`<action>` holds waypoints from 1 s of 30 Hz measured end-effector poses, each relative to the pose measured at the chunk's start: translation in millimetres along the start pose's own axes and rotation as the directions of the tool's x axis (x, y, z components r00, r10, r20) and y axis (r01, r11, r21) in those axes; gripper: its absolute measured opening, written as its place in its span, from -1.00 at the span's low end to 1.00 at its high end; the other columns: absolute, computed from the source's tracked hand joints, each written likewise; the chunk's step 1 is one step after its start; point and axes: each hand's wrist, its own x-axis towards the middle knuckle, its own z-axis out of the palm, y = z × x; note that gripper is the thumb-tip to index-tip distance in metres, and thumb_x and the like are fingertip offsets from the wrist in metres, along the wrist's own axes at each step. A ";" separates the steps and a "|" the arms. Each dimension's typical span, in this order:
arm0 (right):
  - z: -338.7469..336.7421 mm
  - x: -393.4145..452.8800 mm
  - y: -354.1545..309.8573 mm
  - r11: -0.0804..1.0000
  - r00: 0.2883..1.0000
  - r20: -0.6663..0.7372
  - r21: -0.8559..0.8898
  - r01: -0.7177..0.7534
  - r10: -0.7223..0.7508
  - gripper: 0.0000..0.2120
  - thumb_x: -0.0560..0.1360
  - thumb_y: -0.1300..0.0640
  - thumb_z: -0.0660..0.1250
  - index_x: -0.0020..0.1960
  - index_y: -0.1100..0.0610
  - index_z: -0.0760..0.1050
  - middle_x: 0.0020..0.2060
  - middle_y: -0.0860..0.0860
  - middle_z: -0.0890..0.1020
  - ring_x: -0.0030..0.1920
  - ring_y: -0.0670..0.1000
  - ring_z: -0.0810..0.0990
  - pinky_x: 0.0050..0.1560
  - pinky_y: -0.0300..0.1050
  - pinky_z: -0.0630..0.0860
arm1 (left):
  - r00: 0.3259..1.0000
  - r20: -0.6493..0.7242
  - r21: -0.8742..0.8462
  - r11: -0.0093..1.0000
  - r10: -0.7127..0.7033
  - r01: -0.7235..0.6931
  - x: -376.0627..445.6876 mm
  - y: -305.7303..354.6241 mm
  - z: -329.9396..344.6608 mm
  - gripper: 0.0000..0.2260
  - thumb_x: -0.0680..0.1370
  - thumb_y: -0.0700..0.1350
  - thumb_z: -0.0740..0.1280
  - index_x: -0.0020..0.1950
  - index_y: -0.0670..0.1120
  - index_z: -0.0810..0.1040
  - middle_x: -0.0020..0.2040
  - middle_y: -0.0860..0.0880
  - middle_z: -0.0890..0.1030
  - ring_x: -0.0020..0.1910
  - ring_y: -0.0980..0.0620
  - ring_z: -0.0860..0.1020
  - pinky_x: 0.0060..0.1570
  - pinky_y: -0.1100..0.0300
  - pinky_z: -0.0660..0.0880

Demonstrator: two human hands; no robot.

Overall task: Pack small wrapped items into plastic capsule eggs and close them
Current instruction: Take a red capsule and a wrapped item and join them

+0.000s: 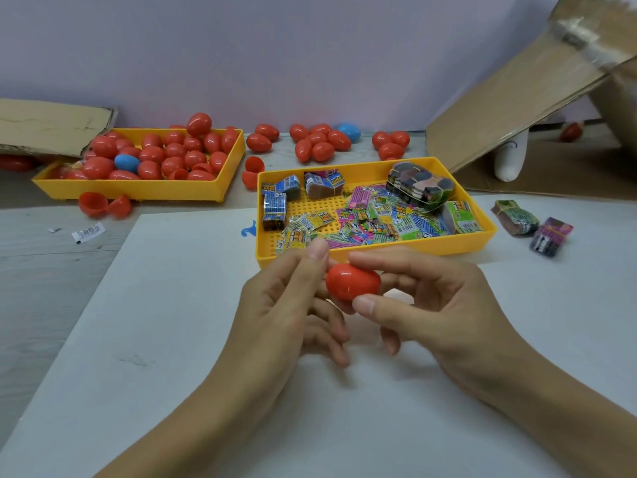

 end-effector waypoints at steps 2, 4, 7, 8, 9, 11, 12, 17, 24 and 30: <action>0.6 -0.4 0.7 0.999 0.999 0.025 -0.008 0.032 -0.032 -0.65 0.37 0.39 0.44 0.09 0.09 0.68 0.08 0.06 0.67 -0.08 0.07 0.60 -0.38 -0.18 0.53 | 1.000 -0.018 0.005 1.000 0.004 -0.004 0.2 0.5 -1.4 -0.60 0.43 0.23 0.41 -0.15 -0.13 0.63 -0.36 -0.22 0.54 -0.48 -0.07 0.54 -0.50 0.16 0.51; 0.6 -0.9 0.4 0.999 0.998 0.028 -0.001 0.049 -0.049 -0.66 0.40 0.42 0.37 0.07 0.12 0.68 0.08 0.03 0.68 -0.08 0.09 0.61 -0.33 -0.15 0.55 | 0.998 -0.031 0.026 0.998 0.053 -0.052 0.4 -1.9 -3.4 -0.71 0.40 0.12 0.51 -0.18 -0.11 0.65 -0.35 -0.20 0.59 -0.44 -0.06 0.59 -0.41 0.12 0.56; -0.3 0.7 -2.7 0.997 0.997 -0.063 0.069 -0.042 0.046 -0.67 0.43 0.30 0.34 0.13 0.05 0.67 -0.11 0.01 0.69 -0.18 0.04 0.63 -0.37 -0.11 0.56 | 0.990 -0.017 0.006 0.990 0.143 -0.143 -0.1 -7.2 -5.7 -0.80 0.31 -0.06 0.54 -0.13 -0.07 0.67 -0.14 -0.16 0.70 -0.22 -0.10 0.68 -0.15 0.07 0.62; -0.1 1.4 -4.1 0.993 0.991 -0.098 0.088 -0.084 0.092 -0.71 0.44 0.21 0.37 0.12 0.01 0.67 -0.15 0.02 0.68 -0.22 0.03 0.62 -0.42 -0.11 0.54 | 0.984 -0.015 0.020 0.984 0.179 -0.179 -0.1 -8.0 -6.0 -0.80 0.30 -0.09 0.55 -0.10 -0.05 0.67 -0.08 -0.14 0.71 -0.14 -0.10 0.69 -0.08 0.08 0.62; 0.4 1.9 -5.3 0.992 0.985 -0.128 0.069 -0.110 0.118 -0.77 0.44 0.10 0.39 0.07 -0.01 0.68 -0.21 0.02 0.66 -0.28 0.03 0.60 -0.47 -0.12 0.52 | 0.974 -0.006 0.053 0.973 0.226 -0.225 0.0 -8.5 -6.0 -0.78 0.31 -0.14 0.55 -0.06 -0.04 0.67 -0.03 -0.12 0.71 -0.07 -0.09 0.69 -0.03 0.12 0.61; 1.0 1.1 -5.5 0.993 0.983 -0.141 -0.020 -0.117 0.113 -0.84 0.43 -0.02 0.43 -0.06 0.01 0.70 -0.35 0.03 0.61 -0.40 0.02 0.56 -0.56 -0.14 0.47 | 0.949 0.048 0.119 0.941 0.313 -0.316 -0.7 -9.7 -5.1 -0.72 0.34 -0.21 0.54 0.02 -0.05 0.63 0.03 -0.11 0.69 0.02 -0.08 0.67 0.01 0.15 0.60; 2.0 0.2 -5.1 0.994 0.987 -0.130 -0.044 -0.102 0.096 -0.86 0.43 -0.02 0.44 -0.10 0.03 0.69 -0.38 0.03 0.61 -0.44 0.00 0.55 -0.57 -0.15 0.45 | 0.940 0.075 0.136 0.930 0.333 -0.340 -1.7 -10.1 -4.6 -0.68 0.35 -0.22 0.53 0.07 -0.06 0.61 0.04 -0.10 0.68 0.04 -0.08 0.66 0.02 0.16 0.59; 1.1 -1.8 -2.2 0.995 0.991 -0.121 -0.096 0.037 -0.049 -0.77 0.39 0.16 0.49 0.03 0.00 0.70 -0.19 0.02 0.69 -0.27 -0.03 0.62 -0.46 -0.17 0.52 | 0.980 0.040 0.070 0.978 0.196 -0.198 -1.5 -8.8 -4.7 -0.72 0.38 -0.02 0.47 0.07 -0.01 0.63 -0.02 -0.14 0.66 -0.02 -0.10 0.66 -0.05 0.14 0.60; -10.5 0.5 -0.2 0.735 0.943 -0.064 -0.644 0.211 -0.326 -0.57 0.42 -0.05 0.49 0.26 -0.04 0.56 0.11 -0.14 0.63 0.20 -0.02 0.53 0.13 -0.17 0.47 | 0.993 0.005 0.014 0.993 0.115 -0.115 0.2 -7.8 -2.7 -0.75 0.42 0.03 0.45 0.00 -0.08 0.69 -0.17 -0.24 0.65 -0.20 -0.17 0.67 -0.15 0.01 0.64; -27.7 14.9 -3.7 0.238 0.995 -0.093 -0.968 -0.082 -0.035 -0.02 0.30 -0.62 0.04 0.57 -0.10 0.11 0.46 -0.20 0.36 0.58 -0.08 -0.07 0.55 0.06 -0.22 | 0.977 -0.024 0.027 0.977 0.213 -0.213 -1.4 -6.2 -1.2 -0.76 0.39 -0.05 0.47 0.05 -0.02 0.69 0.01 -0.13 0.70 -0.04 -0.20 0.69 -0.06 0.04 0.65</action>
